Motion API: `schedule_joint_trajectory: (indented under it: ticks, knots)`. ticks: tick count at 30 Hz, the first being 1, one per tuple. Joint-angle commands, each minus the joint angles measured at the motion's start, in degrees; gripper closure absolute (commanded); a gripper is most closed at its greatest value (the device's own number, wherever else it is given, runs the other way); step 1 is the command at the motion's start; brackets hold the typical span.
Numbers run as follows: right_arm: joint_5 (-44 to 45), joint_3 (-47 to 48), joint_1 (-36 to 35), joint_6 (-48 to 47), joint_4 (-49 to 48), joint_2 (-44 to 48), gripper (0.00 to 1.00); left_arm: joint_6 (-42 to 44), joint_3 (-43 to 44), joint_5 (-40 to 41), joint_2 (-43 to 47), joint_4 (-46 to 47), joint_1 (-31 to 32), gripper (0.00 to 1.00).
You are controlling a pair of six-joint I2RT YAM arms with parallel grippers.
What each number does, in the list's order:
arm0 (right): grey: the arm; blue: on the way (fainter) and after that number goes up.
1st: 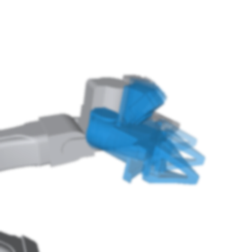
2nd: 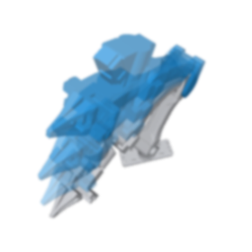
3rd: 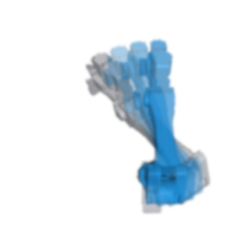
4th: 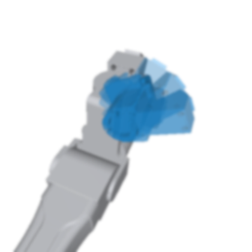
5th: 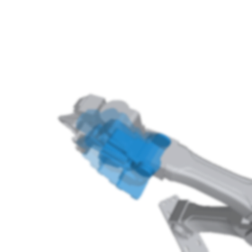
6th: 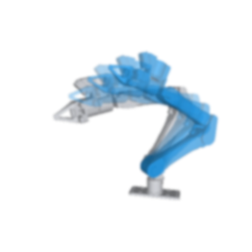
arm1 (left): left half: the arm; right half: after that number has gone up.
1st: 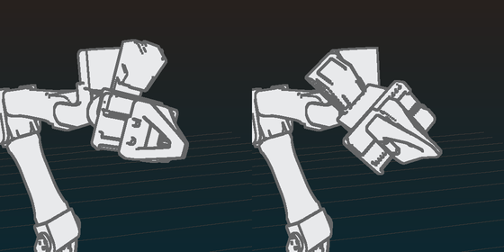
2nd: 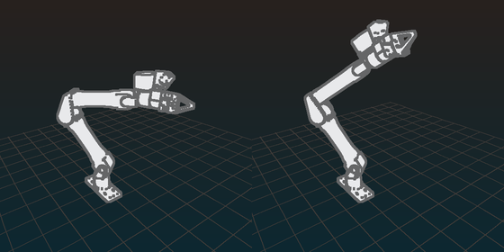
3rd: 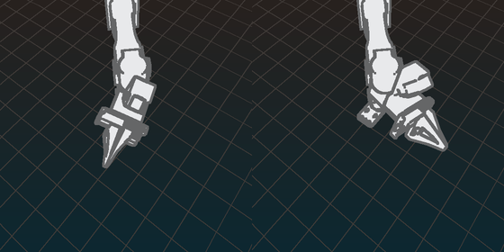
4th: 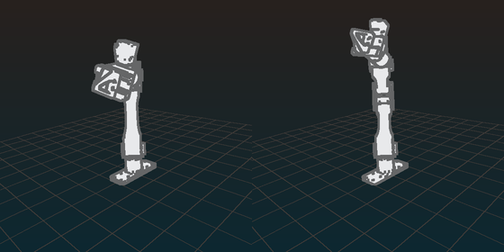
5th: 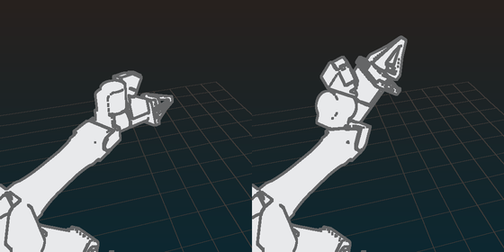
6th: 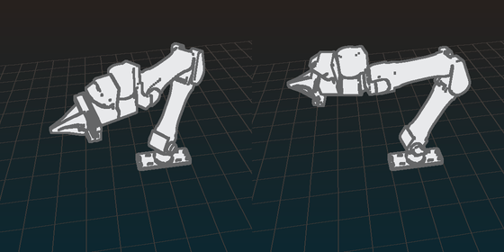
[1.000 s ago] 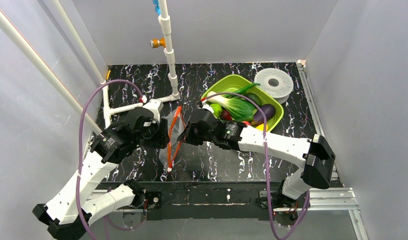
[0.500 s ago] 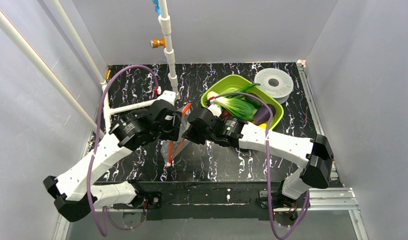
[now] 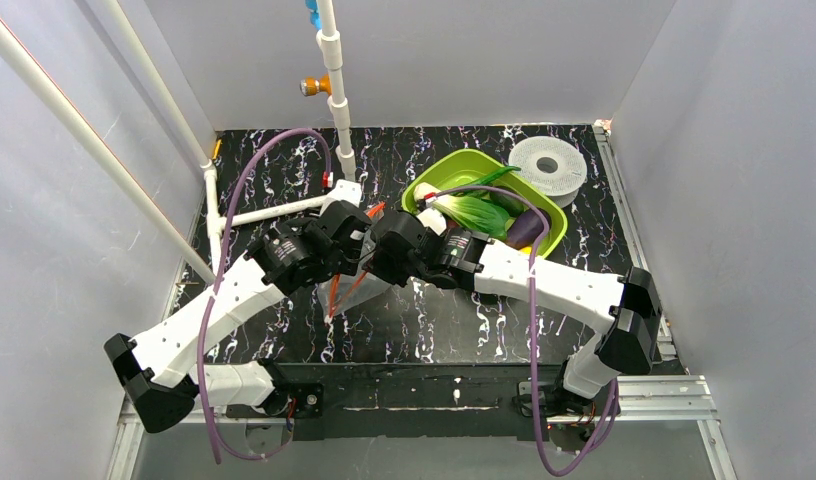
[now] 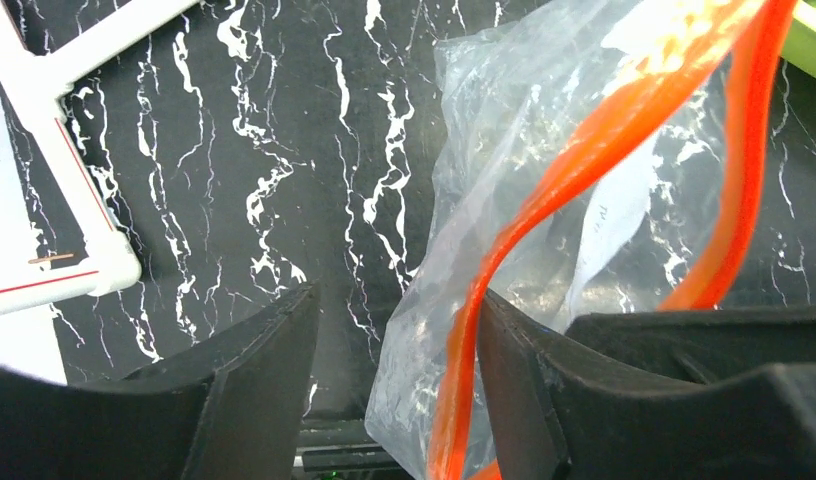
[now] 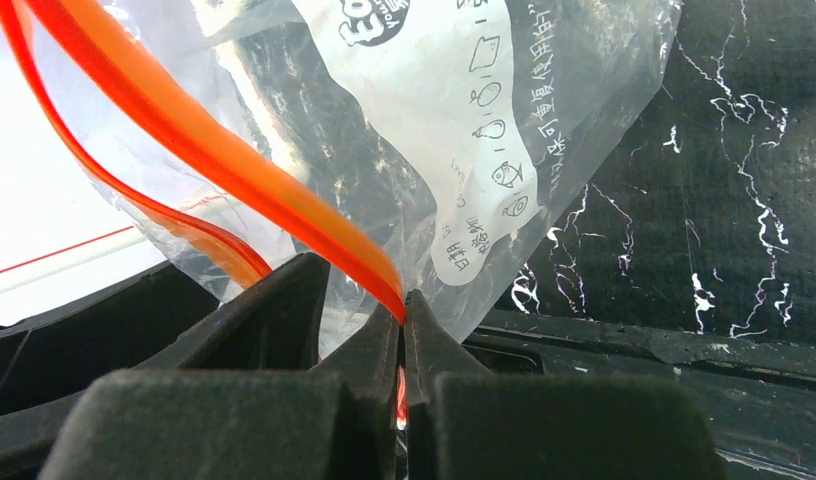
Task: Place the food in the zip-top bag and seal the zipper
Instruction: Open the zipper of the food storage bag.
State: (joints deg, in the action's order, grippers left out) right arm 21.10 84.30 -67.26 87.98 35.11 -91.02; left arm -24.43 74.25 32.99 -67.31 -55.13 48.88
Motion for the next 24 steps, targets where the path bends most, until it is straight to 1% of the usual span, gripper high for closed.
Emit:
schedule_joint_trajectory:
  ticks: [1,2,5,7,9,11,13,15,17,20,24]
  knots:
    - [1.30,-0.52,-0.35,2.97,-0.17,1.05,0.99,2.13,-2.19,5.08,1.22,2.41,0.35,0.45]
    - [1.10,-0.62,-0.33,3.06,-0.39,1.10,0.99,2.62,-2.62,4.71,1.37,2.95,0.34,0.43]
    - [1.05,-0.64,-0.37,2.96,-0.57,0.91,0.99,4.59,-3.24,1.77,1.36,4.02,0.61,0.33]
    - [1.19,-0.72,-0.34,2.90,-0.56,0.72,0.99,5.93,-3.45,1.05,1.28,4.47,1.19,0.28]
    - [0.82,-0.76,-0.35,2.85,-0.87,0.53,0.99,7.54,-3.95,1.88,0.74,5.02,1.97,0.26]
    - [0.33,-0.72,-0.34,2.82,-1.08,0.28,0.99,9.16,-4.16,4.74,-0.92,4.91,2.60,0.25]
    - [0.18,-0.93,-0.34,2.81,-1.12,0.25,0.99,9.09,-3.51,8.73,-2.67,3.21,2.81,0.29]
    - [0.39,-1.30,-0.32,2.73,-0.95,0.28,0.99,8.36,-2.27,11.61,-3.04,1.35,2.84,0.37]
    - [0.66,-1.96,-0.36,2.81,-0.92,0.50,0.99,8.74,-1.48,12.74,-1.85,1.09,2.81,0.46]
    - [1.19,-2.79,-0.38,2.69,-1.08,0.89,0.99,10.29,-0.12,12.81,1.02,1.17,2.82,0.52]
    - [1.39,-3.07,-0.36,2.08,-1.18,0.77,0.99,10.53,1.42,9.44,5.54,-1.05,2.88,0.57]
